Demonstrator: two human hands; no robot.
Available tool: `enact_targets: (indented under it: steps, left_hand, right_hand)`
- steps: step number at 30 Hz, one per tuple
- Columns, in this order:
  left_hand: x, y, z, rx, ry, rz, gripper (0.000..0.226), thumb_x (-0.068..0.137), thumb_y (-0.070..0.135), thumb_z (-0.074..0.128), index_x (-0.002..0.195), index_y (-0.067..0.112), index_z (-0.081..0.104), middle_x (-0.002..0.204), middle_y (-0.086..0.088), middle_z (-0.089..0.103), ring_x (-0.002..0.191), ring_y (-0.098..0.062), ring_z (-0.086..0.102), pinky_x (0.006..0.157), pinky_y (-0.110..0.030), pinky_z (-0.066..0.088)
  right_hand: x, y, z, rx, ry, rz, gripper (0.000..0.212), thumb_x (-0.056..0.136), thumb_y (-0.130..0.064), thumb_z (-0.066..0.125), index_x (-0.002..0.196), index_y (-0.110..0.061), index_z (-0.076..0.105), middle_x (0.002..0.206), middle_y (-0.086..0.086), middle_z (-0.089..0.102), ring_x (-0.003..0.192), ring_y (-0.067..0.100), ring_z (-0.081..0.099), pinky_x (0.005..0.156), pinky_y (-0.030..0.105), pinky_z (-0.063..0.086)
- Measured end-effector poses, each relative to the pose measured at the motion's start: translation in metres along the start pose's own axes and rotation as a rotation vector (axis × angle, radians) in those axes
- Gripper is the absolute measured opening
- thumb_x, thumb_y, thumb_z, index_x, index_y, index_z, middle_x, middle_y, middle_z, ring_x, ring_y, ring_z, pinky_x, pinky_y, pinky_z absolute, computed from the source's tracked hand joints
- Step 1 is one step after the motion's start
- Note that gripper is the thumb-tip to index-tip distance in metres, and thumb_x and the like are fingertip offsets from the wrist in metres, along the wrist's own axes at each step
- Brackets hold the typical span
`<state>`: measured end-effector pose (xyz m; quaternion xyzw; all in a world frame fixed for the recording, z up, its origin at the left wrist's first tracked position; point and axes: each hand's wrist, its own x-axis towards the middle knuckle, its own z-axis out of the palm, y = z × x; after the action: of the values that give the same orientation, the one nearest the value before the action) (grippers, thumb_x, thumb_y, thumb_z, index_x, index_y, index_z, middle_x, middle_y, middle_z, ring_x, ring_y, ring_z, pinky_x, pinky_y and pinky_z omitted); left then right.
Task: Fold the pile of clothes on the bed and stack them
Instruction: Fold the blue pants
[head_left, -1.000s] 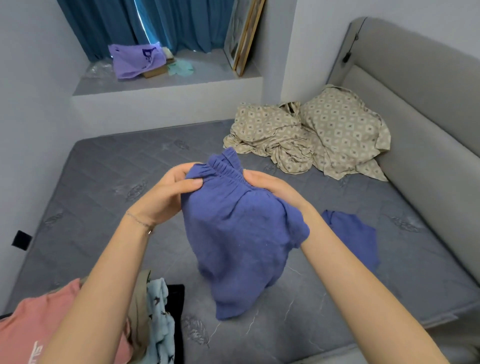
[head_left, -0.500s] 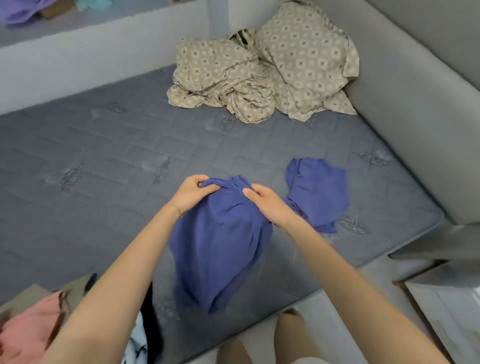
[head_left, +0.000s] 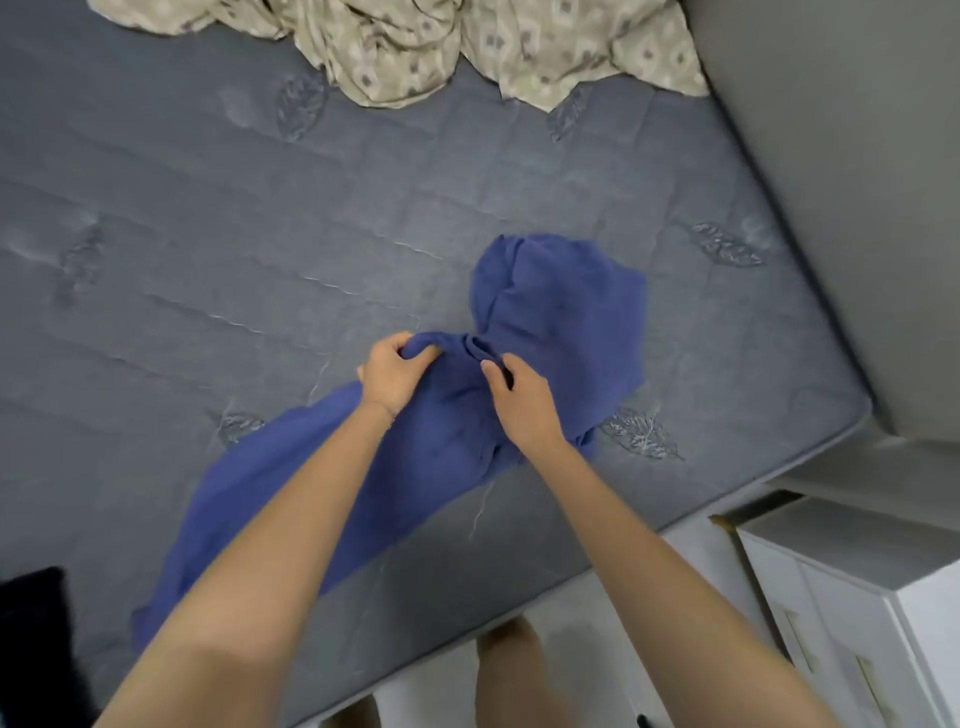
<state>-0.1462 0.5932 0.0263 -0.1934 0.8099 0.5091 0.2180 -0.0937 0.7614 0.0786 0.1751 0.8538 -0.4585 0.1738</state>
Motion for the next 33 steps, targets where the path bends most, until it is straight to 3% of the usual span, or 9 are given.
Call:
enact_targets:
  steps: [2,6,9,10,12,14,16,22,33]
  left_hand:
    - [0.016,-0.007,0.018,0.004,0.019,0.003,0.024,0.062,0.059,0.058,0.060,0.035,0.062,0.053,0.018,0.053,0.064,-0.010,0.048,0.085,-0.049,0.045]
    - [0.030,-0.019,0.041,0.055,0.060,-0.013,0.041,0.067,0.058,0.057,0.072,0.018,0.065,0.069,-0.002,0.064,0.074,-0.017,0.059,0.089,-0.053,0.049]
    - [0.030,-0.025,0.043,0.142,0.094,0.041,0.018,0.073,0.052,0.063,0.075,0.034,0.065,0.088,0.003,0.068,0.095,-0.021,0.061,0.092,-0.049,0.047]
    - [0.030,-0.030,0.042,0.177,0.107,0.092,0.016,0.076,0.050,0.067,0.088,0.040,0.066,0.103,0.005,0.067,0.105,-0.021,0.059,0.097,-0.048,0.045]
    - [0.023,-0.042,0.034,0.244,0.126,0.153,0.040,0.086,0.043,0.069,0.123,0.031,0.062,0.131,0.003,0.054,0.125,-0.020,0.047,0.112,-0.044,0.031]
    - [0.007,-0.058,0.015,0.297,0.178,0.176,0.047,0.094,0.038,0.061,0.139,0.026,0.051,0.148,-0.001,0.040,0.139,-0.019,0.032,0.119,-0.043,0.013]
    - [-0.008,-0.072,0.007,0.349,0.188,0.206,0.049,0.097,0.037,0.057,0.143,0.027,0.046,0.156,-0.003,0.029,0.146,-0.019,0.019,0.121,-0.044,0.002]
    - [-0.049,-0.147,-0.068,0.532,0.184,0.180,0.056,0.098,0.038,0.054,0.150,0.029,0.035,0.163,-0.005,0.012,0.151,-0.022,0.003,0.119,-0.044,-0.009]
    - [-0.118,-0.275,-0.190,0.471,0.277,-0.136,0.058,0.100,0.038,0.049,0.153,0.025,0.029,0.161,-0.004,0.021,0.150,-0.022,0.012,0.120,-0.049,0.001]
  right_hand:
    - [0.018,0.019,0.000,-0.006,0.014,-0.003,0.038,0.104,-0.029,0.047,0.068,-0.025,0.034,0.062,-0.008,0.040,0.055,0.008,0.039,0.054,0.025,0.028]
    - [0.041,0.051,0.009,-0.081,0.010,0.013,0.035,0.104,-0.033,0.046,0.072,-0.023,0.036,0.063,-0.007,0.041,0.054,0.010,0.039,0.054,0.029,0.030]
    - [0.052,0.066,0.016,-0.170,0.033,0.017,0.027,0.103,-0.035,0.046,0.085,-0.014,0.048,0.069,-0.006,0.048,0.058,0.010,0.045,0.056,0.031,0.032]
    - [0.054,0.069,0.018,-0.206,0.052,0.019,0.024,0.102,-0.035,0.047,0.095,-0.013,0.053,0.079,-0.004,0.055,0.068,0.014,0.053,0.060,0.033,0.036]
    - [0.053,0.073,0.026,-0.331,0.129,0.002,0.031,0.099,-0.034,0.053,0.125,-0.016,0.056,0.117,0.005,0.060,0.107,0.027,0.055,0.082,0.040,0.044]
    - [0.042,0.066,0.042,-0.431,0.199,-0.084,0.051,0.096,-0.030,0.059,0.143,-0.017,0.046,0.143,0.012,0.046,0.132,0.033,0.040,0.107,0.047,0.036]
    - [0.035,0.061,0.049,-0.481,0.196,-0.188,0.058,0.094,-0.028,0.062,0.148,-0.016,0.041,0.152,0.016,0.038,0.142,0.036,0.030,0.116,0.052,0.025]
    - [0.003,0.026,0.120,-0.559,-0.005,-0.305,0.064,0.096,-0.034,0.058,0.153,-0.025,0.031,0.160,0.012,0.025,0.149,0.034,0.016,0.120,0.051,0.011]
    - [-0.071,0.002,0.240,-0.667,-0.197,-0.358,0.070,0.098,-0.038,0.054,0.156,-0.028,0.017,0.164,0.008,0.010,0.151,0.030,0.003,0.122,0.048,0.003]
